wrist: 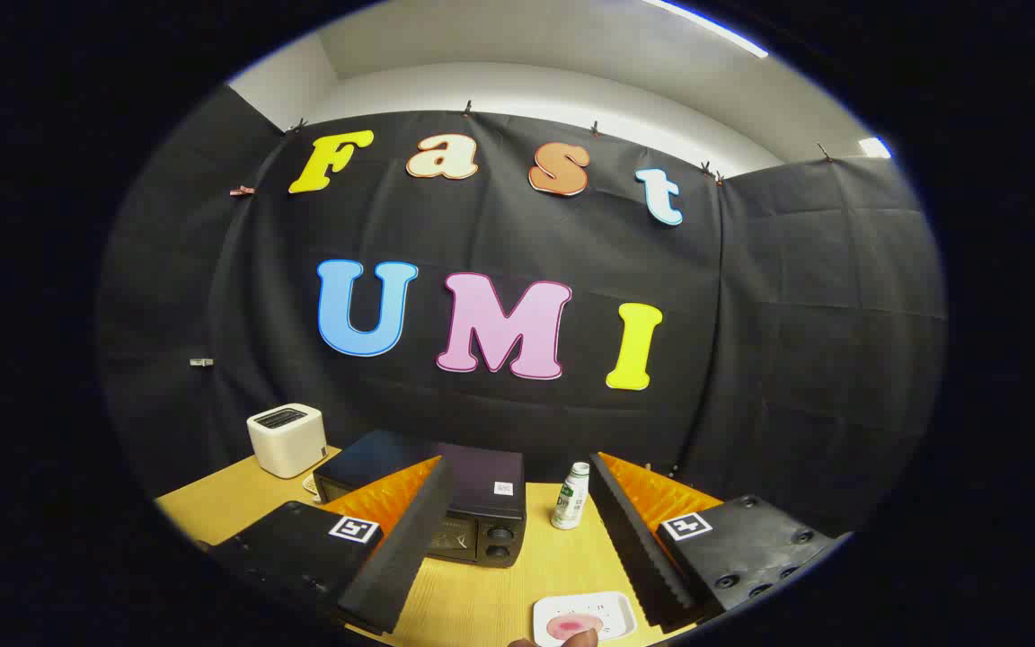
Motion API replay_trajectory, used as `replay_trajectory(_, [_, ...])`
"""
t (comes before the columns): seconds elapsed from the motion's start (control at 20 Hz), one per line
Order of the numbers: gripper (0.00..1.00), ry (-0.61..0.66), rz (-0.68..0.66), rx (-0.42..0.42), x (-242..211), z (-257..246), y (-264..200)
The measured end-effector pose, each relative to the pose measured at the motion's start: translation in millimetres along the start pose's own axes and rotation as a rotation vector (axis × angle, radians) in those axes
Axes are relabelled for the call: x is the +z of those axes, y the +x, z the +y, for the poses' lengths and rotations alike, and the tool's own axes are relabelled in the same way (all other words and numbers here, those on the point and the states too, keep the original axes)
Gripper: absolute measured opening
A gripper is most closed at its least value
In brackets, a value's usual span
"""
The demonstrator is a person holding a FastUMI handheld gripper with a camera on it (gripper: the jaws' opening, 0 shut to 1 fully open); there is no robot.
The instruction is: Open the toaster oven, put the food inside, and close the toaster oven door.
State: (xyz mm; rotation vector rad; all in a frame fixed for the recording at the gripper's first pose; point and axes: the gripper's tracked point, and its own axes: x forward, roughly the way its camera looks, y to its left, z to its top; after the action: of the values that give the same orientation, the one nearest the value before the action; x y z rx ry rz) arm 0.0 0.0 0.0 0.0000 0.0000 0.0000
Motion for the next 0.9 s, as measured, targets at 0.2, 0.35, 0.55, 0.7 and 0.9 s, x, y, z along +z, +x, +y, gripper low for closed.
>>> replay_trajectory(0.2, [0.98, 0.031, 0.021, -0.008, -6, -5, 2])
replay_trajectory(0.35, [0.98, 0.005, 0.012, -0.051, -5, -18, 1])
replay_trajectory(0.55, [0.98, 0.001, -0.002, -0.045, -3, -16, -4])
replay_trajectory(0.7, [0.98, 0.002, 0.007, -0.049, -6, -18, -6])
replay_trajectory(0.9, [0.98, 0.017, 0.011, -0.057, -6, -23, -6])
